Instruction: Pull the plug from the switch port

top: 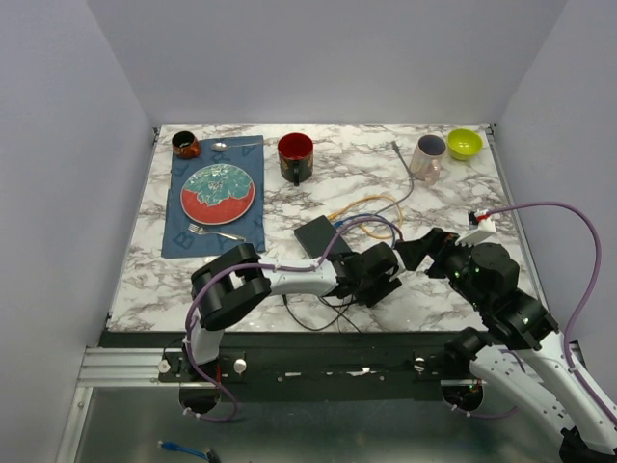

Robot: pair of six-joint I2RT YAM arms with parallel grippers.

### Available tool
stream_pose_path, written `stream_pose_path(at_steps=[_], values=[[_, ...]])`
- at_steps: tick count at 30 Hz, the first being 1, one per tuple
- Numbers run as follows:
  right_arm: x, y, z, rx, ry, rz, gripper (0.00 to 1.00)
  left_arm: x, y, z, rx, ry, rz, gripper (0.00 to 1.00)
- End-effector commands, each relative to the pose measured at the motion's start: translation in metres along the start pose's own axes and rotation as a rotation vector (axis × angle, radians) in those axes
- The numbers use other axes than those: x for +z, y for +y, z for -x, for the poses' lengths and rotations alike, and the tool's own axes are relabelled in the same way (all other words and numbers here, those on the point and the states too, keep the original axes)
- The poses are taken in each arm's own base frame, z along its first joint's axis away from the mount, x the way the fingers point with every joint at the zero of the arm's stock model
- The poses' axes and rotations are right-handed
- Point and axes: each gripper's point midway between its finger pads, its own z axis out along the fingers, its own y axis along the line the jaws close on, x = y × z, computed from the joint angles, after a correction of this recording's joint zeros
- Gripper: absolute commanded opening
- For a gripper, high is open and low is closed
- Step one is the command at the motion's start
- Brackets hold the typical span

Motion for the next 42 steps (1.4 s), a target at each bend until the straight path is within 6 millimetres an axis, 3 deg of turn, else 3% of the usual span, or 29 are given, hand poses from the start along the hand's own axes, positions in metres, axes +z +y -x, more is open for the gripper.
stream_pose_path(at_steps=[1,2,4,5,7,11,13,14,20,23,27,32,36,42], values=[[-0.004,0.001,0.0,0.001,0.003,0.005,1.0,-0.012,-0.001,-0.003,-0.018,-0.008,-0.02,0.57],[-0.004,0.001,0.001,0.002,0.001,0.004,1.0,-0.022,0.0,0.005,-0.024,-0.036,-0.014,0.47],[-0.004,0.0,0.001,0.003,-0.001,0.0,1.0,-0.032,0.003,0.0,-0.043,-0.043,-0.003,0.38],[-0.003,0.0,0.001,0.004,0.001,-0.005,1.0,-0.044,0.005,0.006,-0.056,-0.073,0.006,0.3],[-0.001,-0.001,0.001,0.003,0.001,-0.01,1.0,-0.053,0.007,-0.005,-0.076,-0.06,0.016,0.23],[0.004,-0.005,-0.004,0.002,0.011,-0.03,1.0,-0.08,0.013,-0.016,-0.132,-0.072,0.047,0.22],[0.008,-0.006,-0.007,0.008,0.02,-0.033,1.0,-0.087,0.019,-0.033,-0.162,-0.047,0.082,0.22],[0.009,-0.006,-0.009,0.011,0.023,-0.033,1.0,-0.097,0.022,-0.03,-0.201,-0.072,0.096,0.2],[0.029,-0.007,-0.025,0.014,0.072,-0.038,0.99,-0.125,0.046,-0.069,-0.351,-0.048,0.252,0.06],[0.045,-0.008,-0.039,0.021,0.128,-0.057,0.99,-0.132,0.059,-0.09,-0.475,-0.037,0.333,0.0],[0.062,-0.005,-0.05,0.036,0.174,-0.063,0.98,-0.136,0.08,-0.12,-0.663,-0.008,0.424,0.0],[0.075,-0.004,-0.057,0.044,0.195,-0.067,0.97,-0.145,0.123,-0.148,-0.906,-0.006,0.562,0.0],[0.083,-0.005,-0.059,0.041,0.195,-0.077,0.97,-0.155,0.152,-0.15,-1.018,-0.053,0.646,0.0],[0.101,-0.009,-0.073,0.029,0.243,-0.101,0.97,-0.156,0.177,-0.113,-1.004,-0.113,0.689,0.01]])
